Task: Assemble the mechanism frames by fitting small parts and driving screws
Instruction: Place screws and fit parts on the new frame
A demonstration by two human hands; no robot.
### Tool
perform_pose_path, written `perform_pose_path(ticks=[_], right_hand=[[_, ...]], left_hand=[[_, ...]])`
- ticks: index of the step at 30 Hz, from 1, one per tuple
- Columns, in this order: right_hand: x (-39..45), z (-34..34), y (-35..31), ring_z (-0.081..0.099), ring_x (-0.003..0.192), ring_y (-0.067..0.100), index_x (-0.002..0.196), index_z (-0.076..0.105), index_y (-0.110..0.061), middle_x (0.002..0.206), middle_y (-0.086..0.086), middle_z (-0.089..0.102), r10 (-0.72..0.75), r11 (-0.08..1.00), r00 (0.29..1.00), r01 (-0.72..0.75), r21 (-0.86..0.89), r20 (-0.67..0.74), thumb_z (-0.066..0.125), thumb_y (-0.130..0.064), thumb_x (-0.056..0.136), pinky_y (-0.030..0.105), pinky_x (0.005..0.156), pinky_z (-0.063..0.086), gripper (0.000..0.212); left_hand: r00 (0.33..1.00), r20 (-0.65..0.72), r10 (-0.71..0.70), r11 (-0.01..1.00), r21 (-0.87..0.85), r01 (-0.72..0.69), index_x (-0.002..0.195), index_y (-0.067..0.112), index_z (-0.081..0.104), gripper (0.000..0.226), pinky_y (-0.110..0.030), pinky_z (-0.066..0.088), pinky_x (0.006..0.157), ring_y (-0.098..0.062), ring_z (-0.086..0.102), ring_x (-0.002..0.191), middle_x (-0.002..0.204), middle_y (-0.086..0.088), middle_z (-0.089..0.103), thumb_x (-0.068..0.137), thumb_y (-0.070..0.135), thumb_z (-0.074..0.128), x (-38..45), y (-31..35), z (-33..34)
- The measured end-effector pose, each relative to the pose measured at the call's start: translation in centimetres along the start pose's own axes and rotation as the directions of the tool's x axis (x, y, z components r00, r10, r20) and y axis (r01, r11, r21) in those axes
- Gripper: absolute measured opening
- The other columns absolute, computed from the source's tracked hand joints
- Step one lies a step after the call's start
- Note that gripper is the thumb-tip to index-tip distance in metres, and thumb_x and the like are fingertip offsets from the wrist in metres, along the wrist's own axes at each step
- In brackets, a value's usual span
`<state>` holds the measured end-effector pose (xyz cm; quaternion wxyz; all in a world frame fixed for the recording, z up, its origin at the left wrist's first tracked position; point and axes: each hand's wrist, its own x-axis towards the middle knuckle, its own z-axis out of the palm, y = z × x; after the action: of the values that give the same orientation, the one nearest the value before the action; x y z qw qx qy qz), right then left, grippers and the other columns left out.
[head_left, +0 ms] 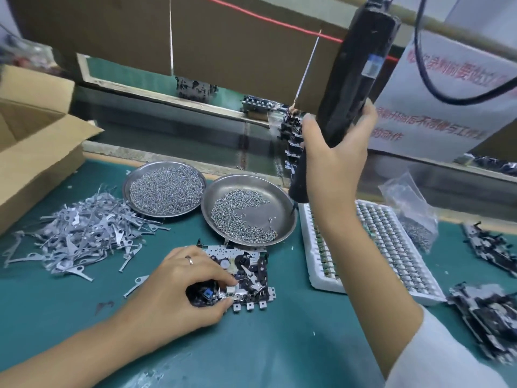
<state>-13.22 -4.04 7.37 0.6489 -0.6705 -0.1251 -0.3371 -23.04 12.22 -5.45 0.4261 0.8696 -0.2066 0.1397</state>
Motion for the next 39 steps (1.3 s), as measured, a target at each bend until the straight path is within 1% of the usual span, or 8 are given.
perform_pose_path(ticks=[3, 7, 11, 13, 17, 20, 31, 39], right_hand=[[-1.8, 0.3, -0.4, 0.055, 0.060, 0.027, 0.107, 0.045, -0.018, 0.077, 0.006, 0.053, 0.056, 0.994, 0.994, -0.065, 0.092, 0.095, 0.063, -0.013, 0.086, 0.030, 0.053, 0.048, 0.028], [-5.5, -0.1, -0.4, 0.048, 0.042, 0.022, 0.087, 0.044, -0.013, 0.062, 0.005, 0.051, 0.091, 0.939, 0.970, -0.160, 0.305, 0.226, 0.062, -0.008, 0.086, 0.026, 0.045, 0.042, 0.018], [-8.2, 0.1, -0.4, 0.045, 0.037, 0.020, 0.091, 0.045, -0.011, 0.053, 0.001, 0.049, 0.121, 0.867, 0.953, -0.238, 0.438, 0.279, 0.058, -0.007, 0.084, 0.024, 0.042, 0.040, 0.016], [-8.6, 0.3, -0.6, 0.043, 0.036, 0.019, 0.092, 0.048, -0.014, 0.050, 0.000, 0.048, 0.124, 0.853, 0.950, -0.250, 0.458, 0.288, 0.057, -0.007, 0.083, 0.023, 0.042, 0.038, 0.015], [-9.1, 0.7, -0.8, 0.042, 0.035, 0.019, 0.091, 0.048, -0.016, 0.048, 0.000, 0.046, 0.130, 0.841, 0.951, -0.256, 0.477, 0.281, 0.056, -0.006, 0.082, 0.023, 0.043, 0.038, 0.016], [-9.3, 0.9, -0.8, 0.042, 0.035, 0.019, 0.092, 0.047, -0.016, 0.049, -0.002, 0.047, 0.125, 0.840, 0.951, -0.252, 0.480, 0.282, 0.055, -0.005, 0.083, 0.024, 0.042, 0.039, 0.017], [-9.4, 1.0, -0.6, 0.041, 0.036, 0.017, 0.095, 0.043, -0.010, 0.051, 0.000, 0.046, 0.082, 0.844, 0.952, -0.224, 0.488, 0.296, 0.053, -0.001, 0.084, 0.024, 0.042, 0.038, 0.017], [-9.6, 1.1, -0.6, 0.039, 0.035, 0.019, 0.094, 0.041, -0.009, 0.048, 0.000, 0.043, 0.067, 0.840, 0.954, -0.211, 0.500, 0.291, 0.051, 0.001, 0.084, 0.025, 0.040, 0.036, 0.017]], left_hand=[[1.000, 0.002, -0.011, 1.000, -0.003, 0.011, 0.086, 0.037, 0.073, 0.023, -0.023, 0.039, 0.089, 0.001, 0.056, 0.087, 0.079, 0.020, 0.067, 0.067, 0.047, 0.067, -0.1, 0.0, 0.0], [1.000, 0.006, -0.020, 1.000, -0.015, 0.020, 0.086, 0.035, 0.074, 0.023, -0.025, 0.040, 0.089, -0.001, 0.057, 0.086, 0.080, 0.021, 0.068, 0.067, 0.046, 0.067, -0.1, 0.0, 0.0], [1.000, -0.013, -0.003, 1.000, -0.018, 0.002, 0.084, 0.040, 0.069, 0.019, -0.029, 0.041, 0.088, -0.001, 0.056, 0.085, 0.079, 0.026, 0.066, 0.066, 0.039, 0.074, -0.1, 0.1, 0.0], [1.000, -0.030, 0.007, 1.000, -0.012, -0.007, 0.083, 0.043, 0.063, 0.027, -0.029, 0.041, 0.087, 0.000, 0.055, 0.083, 0.078, 0.030, 0.062, 0.064, 0.031, 0.078, -0.1, 0.1, 0.1], [0.999, -0.036, 0.020, 1.000, -0.003, -0.020, 0.080, 0.031, 0.070, 0.019, -0.036, 0.044, 0.088, -0.007, 0.056, 0.082, 0.079, 0.022, 0.065, 0.064, 0.027, 0.078, -0.1, 0.1, 0.2], [1.000, -0.029, 0.010, 1.000, 0.007, -0.010, 0.080, 0.022, 0.074, 0.017, -0.034, 0.043, 0.088, -0.008, 0.055, 0.082, 0.078, 0.023, 0.063, 0.064, 0.027, 0.078, 0.0, 0.0, 0.2], [1.000, -0.009, 0.021, 1.000, -0.014, -0.021, 0.079, 0.018, 0.074, 0.015, -0.036, 0.044, 0.087, -0.011, 0.055, 0.080, 0.077, 0.020, 0.064, 0.066, 0.025, 0.077, 0.2, 0.1, 0.1], [1.000, 0.001, 0.027, 0.999, -0.035, -0.027, 0.079, 0.019, 0.074, 0.015, -0.036, 0.044, 0.086, -0.007, 0.054, 0.079, 0.077, 0.025, 0.060, 0.066, 0.025, 0.078, 0.1, -0.1, 0.1]])
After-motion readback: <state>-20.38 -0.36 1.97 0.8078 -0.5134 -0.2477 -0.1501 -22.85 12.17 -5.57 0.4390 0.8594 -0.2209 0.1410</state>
